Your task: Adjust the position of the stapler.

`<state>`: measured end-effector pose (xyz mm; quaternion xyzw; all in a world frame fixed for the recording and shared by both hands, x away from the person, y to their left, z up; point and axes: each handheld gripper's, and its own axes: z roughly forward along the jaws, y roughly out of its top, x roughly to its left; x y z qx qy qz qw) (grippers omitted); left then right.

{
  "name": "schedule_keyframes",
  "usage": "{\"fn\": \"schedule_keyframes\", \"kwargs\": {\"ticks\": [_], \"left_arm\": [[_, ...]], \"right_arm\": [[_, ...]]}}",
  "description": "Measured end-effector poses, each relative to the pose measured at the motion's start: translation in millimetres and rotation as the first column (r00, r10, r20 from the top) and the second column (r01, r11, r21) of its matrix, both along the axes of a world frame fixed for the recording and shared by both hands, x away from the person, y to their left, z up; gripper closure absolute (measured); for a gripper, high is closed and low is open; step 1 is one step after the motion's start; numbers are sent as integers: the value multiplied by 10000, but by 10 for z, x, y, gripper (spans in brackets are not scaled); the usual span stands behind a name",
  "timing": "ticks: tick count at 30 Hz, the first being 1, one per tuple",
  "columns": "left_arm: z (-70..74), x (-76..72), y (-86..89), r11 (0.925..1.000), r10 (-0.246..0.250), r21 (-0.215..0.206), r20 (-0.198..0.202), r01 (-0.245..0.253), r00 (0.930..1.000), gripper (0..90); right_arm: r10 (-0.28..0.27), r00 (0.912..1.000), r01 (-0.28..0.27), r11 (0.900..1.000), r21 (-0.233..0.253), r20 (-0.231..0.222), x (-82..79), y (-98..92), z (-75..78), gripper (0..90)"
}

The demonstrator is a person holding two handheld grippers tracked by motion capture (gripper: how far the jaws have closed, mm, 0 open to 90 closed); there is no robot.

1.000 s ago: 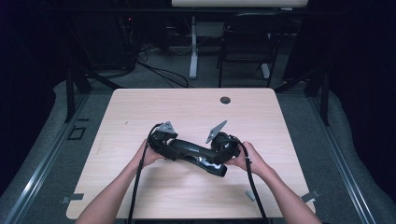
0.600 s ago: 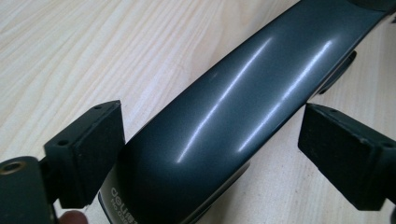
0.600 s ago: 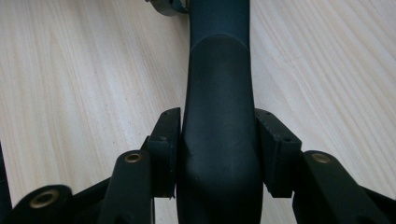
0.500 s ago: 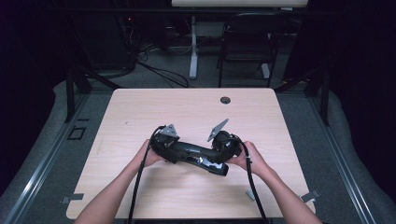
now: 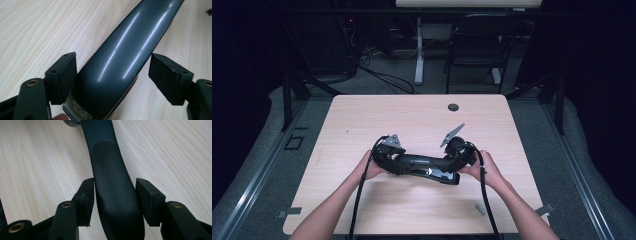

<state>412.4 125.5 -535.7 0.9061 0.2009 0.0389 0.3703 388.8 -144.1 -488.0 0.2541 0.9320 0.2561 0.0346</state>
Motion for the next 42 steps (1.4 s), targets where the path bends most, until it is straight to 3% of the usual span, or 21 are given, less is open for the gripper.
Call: {"fn": "schedule_keyframes", "kwargs": {"ticks": [1, 5, 11, 14, 17, 30, 31, 32, 36, 42], "left_arm": [[-2, -2, 1, 9999, -132, -108, -102, 131, 9999, 248], [19, -40, -9, 9996, -212, 201, 8, 212, 9998, 279], [28, -72, -24, 9987, -458, 205, -135, 460, 9989, 317], [41, -100, -30, 9979, -454, 469, -10, 454, 9990, 327], [37, -113, -34, 9980, -550, 316, -162, 555, 9984, 337], [57, -194, -45, 9971, -468, 593, -121, 474, 9988, 361], [69, -222, -50, 9959, -383, 814, -20, 384, 9993, 365], [61, -230, -54, 9967, -432, 681, -66, 436, 9990, 367], [74, -250, -57, 9944, -520, 920, -15, 519, 9986, 375], [72, -245, -49, 9939, -672, 871, -38, 673, 9977, 383]], "right_arm": [[1, 10000, -1, 10000, 0, -29, 3, -5, 1, 498], [-173, 9998, 174, 9998, 54, -114, 7, -33, 1, 481], [-384, 9989, 386, 9992, 75, -276, 4, -90, 19, 453], [-518, 9982, 522, 9986, 104, -290, -7, -133, 33, 447], [-563, 9979, 569, 9982, 177, -308, -18, -179, 37, 446], [-438, 9987, 444, 9987, 234, -262, -10, -198, 25, 426], [-468, 9985, 473, 9987, 199, -275, -10, -198, 27, 422], [-465, 9985, 472, 9987, 213, -301, -10, -199, 27, 420], [-445, 9986, 451, 9988, 195, -301, -9, -206, 28, 416], [-394, 9988, 399, 9991, 159, -297, -17, -220, 37, 420]]}}
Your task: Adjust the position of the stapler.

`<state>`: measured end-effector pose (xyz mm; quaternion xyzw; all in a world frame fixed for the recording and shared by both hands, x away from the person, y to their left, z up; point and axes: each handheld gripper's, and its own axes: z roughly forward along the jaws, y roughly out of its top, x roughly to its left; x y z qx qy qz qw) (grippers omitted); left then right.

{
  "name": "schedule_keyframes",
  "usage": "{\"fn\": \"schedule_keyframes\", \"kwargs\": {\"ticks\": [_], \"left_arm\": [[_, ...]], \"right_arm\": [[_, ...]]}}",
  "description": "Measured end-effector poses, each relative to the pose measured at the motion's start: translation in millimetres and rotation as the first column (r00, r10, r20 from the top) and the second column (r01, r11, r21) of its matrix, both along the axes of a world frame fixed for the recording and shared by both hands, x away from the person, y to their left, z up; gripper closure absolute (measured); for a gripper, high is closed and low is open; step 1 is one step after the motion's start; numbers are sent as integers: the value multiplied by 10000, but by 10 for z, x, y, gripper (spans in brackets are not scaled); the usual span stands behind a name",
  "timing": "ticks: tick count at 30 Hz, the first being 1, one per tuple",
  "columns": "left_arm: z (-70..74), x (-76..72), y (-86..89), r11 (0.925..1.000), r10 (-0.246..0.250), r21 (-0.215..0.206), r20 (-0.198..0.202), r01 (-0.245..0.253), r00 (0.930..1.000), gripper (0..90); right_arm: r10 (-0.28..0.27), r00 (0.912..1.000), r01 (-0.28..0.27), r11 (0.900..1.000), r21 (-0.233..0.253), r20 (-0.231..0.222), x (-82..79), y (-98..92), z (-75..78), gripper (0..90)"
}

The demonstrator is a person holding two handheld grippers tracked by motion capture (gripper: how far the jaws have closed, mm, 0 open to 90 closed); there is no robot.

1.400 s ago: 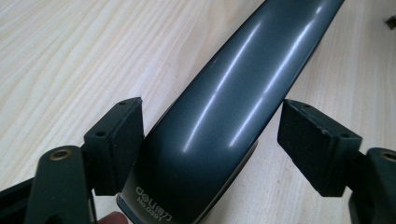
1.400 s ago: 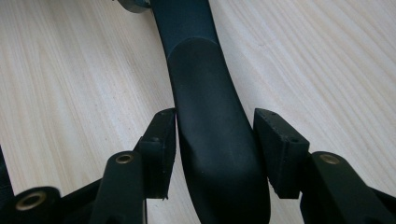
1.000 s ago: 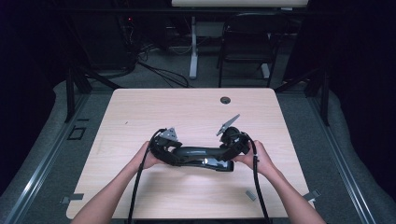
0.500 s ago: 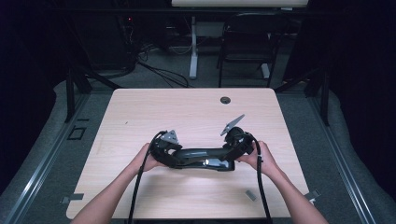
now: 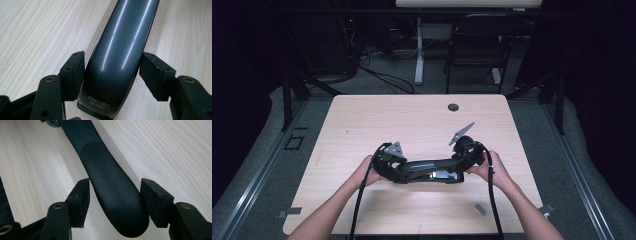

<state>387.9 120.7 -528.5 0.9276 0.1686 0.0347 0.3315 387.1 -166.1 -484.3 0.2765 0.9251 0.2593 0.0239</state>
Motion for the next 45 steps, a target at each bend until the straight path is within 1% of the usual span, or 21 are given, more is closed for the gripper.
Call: {"fn": "schedule_keyframes", "kwargs": {"ticks": [3, 10, 15, 17, 19, 22, 25, 26, 29, 30, 34, 43, 44, 45], "left_arm": [[5, 9, 2, 9999, -125, 59, 14, 125, 9999, 384], [17, 9, 9, 9997, -180, 157, -36, 180, 9998, 382], [27, 1, 39, 9995, -175, 261, -89, 178, 9998, 385], [28, -10, 62, 9996, -91, 281, -78, 94, 9999, 385], [30, -9, 69, 9995, -107, 302, -91, 110, 9999, 385], [33, -10, 82, 9995, -83, 320, -107, 86, 9999, 385], [40, -11, 97, 9992, -61, 403, -101, 65, 9999, 386], [44, -11, 102, 9989, -61, 464, -91, 65, 9999, 386], [42, -4, 116, 9990, -122, 428, -114, 126, 9999, 387], [36, 2, 123, 9993, -163, 342, -129, 167, 9998, 387], [34, 15, 137, 9993, -222, 312, -162, 227, 9996, 387], [33, 12, 119, 9994, -114, 330, -154, 119, 9998, 374], [32, 9, 110, 9995, -28, 310, -143, 32, 9999, 364], [37, 11, 98, 9995, 141, 281, -86, -139, 9999, 314]], "right_arm": [[-28, 10000, 27, 10000, 64, 71, -27, -1, -7, 423], [-110, 9997, 107, 9998, 170, 195, -81, 16, -16, 431], [98, 9995, -106, 9995, 294, 298, -73, 49, -30, 433], [186, 9994, -193, 9995, 250, 289, -67, 68, -28, 432], [235, 9993, -241, 9995, 214, 296, -63, 76, -26, 431], [263, 9991, -272, 9993, 252, 343, -65, 108, -33, 430], [306, 9987, -312, 9994, 144, 401, -62, 135, -31, 427], [259, 9987, -269, 9994, 219, 428, -64, 142, -37, 427], [320, 9986, -328, 9993, 180, 427, -58, 158, -34, 428], [286, 9986, -296, 9993, 223, 446, -60, 163, -38, 428], [255, 9988, -264, 9994, 219, 420, -65, 177, -37, 429], [217, 9991, -226, 9995, 242, 368, -62, 178, -38, 427], [264, 9990, -272, 9994, 199, 368, -59, 176, -35, 425], [209, 9989, -221, 9993, 304, 408, -64, 166, -44, 405]]}}
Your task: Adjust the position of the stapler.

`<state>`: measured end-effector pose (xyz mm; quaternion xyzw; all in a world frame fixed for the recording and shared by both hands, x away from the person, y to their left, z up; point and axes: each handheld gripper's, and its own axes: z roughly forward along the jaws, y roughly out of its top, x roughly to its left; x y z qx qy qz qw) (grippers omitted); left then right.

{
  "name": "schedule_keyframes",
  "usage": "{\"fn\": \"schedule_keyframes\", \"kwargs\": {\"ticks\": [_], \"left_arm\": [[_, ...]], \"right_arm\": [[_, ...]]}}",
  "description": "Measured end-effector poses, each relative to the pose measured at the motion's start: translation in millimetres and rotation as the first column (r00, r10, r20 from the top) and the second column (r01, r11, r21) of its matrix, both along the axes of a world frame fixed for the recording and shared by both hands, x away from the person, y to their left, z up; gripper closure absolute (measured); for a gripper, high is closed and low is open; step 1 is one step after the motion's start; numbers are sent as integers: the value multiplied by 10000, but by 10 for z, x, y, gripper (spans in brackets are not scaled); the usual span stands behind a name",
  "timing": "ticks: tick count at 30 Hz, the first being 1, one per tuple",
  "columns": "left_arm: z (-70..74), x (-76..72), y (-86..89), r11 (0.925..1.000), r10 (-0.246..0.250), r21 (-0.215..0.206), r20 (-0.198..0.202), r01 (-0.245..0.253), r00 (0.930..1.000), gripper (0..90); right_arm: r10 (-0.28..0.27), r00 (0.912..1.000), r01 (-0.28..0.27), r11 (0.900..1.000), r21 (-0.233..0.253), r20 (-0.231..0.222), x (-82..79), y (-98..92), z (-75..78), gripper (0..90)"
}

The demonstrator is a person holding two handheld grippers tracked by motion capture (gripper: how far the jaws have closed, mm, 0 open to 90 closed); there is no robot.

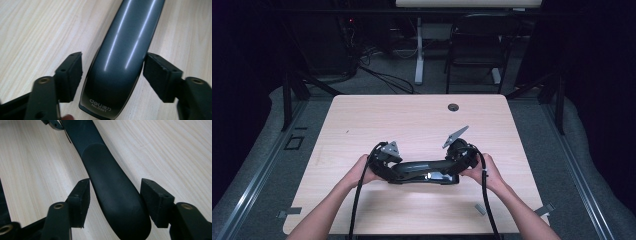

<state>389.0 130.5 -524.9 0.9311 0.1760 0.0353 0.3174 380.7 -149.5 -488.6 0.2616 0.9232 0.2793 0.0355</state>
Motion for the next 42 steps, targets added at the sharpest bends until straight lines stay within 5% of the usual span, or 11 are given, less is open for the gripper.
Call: {"fn": "schedule_keyframes", "kwargs": {"ticks": [7, 13, 18, 25, 33, 42], "left_arm": [[50, -6, 11, 9990, 285, -358, 23, -284, 9996, 155], [124, -17, 17, 9896, 952, -1107, 236, -921, 9952, 64], [191, -63, 9, 9796, 1344, -1556, 352, -1274, 9903, 4], [242, -116, -17, 9709, 1730, -1726, 250, -1662, 9846, 0], [315, -235, -59, 9522, 2272, -2225, 570, -2095, 9722, 15], [334, -276, -137, 9461, 2452, -2346, 676, -2234, 9671, 17]], "right_arm": [[-238, 9997, 234, 9992, 319, 106, 4, -82, 31, 215], [-641, 9978, 632, 9966, 534, 153, -54, -203, 87, 30], [-1035, 9943, 1020, 9932, 557, 253, -119, -309, 112, 0], [-1269, 9914, 1244, 9898, 693, 325, -153, -338, 107, 0], [-1624, 9858, 1584, 9837, 851, 428, -254, -437, 117, 0], [-1874, 9812, 1839, 9803, 717, 454, -328, -571, 100, 20]]}}
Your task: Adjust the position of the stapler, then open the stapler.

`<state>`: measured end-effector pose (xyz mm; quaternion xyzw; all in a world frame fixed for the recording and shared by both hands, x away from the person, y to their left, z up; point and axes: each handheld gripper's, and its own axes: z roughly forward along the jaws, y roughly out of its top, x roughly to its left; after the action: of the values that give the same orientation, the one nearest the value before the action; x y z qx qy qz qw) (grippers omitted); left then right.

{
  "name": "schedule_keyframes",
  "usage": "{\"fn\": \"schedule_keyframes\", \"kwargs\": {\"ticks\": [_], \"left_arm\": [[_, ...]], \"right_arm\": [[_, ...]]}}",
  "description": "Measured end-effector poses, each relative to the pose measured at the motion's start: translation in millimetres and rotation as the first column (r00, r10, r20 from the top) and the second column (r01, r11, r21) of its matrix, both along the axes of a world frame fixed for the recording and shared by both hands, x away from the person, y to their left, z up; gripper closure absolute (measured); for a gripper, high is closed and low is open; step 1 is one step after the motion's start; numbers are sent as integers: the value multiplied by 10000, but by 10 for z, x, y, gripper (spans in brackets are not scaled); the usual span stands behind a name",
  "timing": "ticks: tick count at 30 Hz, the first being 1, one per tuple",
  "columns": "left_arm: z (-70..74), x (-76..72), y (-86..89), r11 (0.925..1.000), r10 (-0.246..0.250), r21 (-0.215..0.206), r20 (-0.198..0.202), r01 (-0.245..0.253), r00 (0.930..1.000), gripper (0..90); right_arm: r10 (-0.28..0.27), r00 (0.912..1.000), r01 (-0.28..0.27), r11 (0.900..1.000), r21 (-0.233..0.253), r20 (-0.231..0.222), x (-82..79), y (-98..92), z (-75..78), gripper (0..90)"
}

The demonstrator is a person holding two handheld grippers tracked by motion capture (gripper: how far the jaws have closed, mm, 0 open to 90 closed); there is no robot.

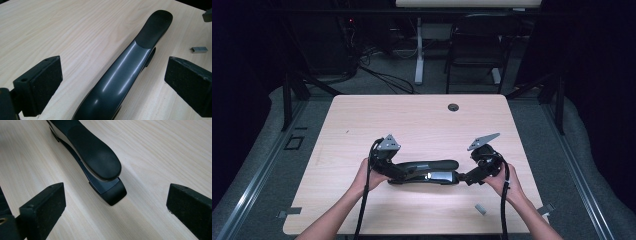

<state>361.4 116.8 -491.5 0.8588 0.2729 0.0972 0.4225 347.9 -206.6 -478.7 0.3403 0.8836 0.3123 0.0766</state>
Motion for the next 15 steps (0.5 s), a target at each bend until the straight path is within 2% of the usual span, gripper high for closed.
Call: {"fn": "schedule_keyframes", "kwargs": {"ticks": [5, 6, 9, 13, 15], "left_arm": [[10, -1, 7, 10000, -35, -47, -131, 34, 9999, 31], [13, -5, 2, 9999, -38, -103, -139, 37, 9999, 45], [27, -19, -7, 9999, -87, -149, -169, 85, 9998, 58], [79, -79, -57, 9998, -51, -187, 84, 52, 10000, 160], [119, -130, -91, 9995, -194, -228, 268, 200, 9995, 181]], "right_arm": [[-63, 10000, 63, 10000, -3, 2, 10, -12, -11, 36], [-41, 10000, 41, 10000, -40, 11, 15, -9, -11, 78], [-10, 10000, 10, 10000, -7, 44, 16, -13, -6, 121], [109, 9999, -109, 9999, -94, 29, 12, -18, -3, 211], [88, 10000, -88, 9999, -132, -22, 4, -22, -8, 242]]}}
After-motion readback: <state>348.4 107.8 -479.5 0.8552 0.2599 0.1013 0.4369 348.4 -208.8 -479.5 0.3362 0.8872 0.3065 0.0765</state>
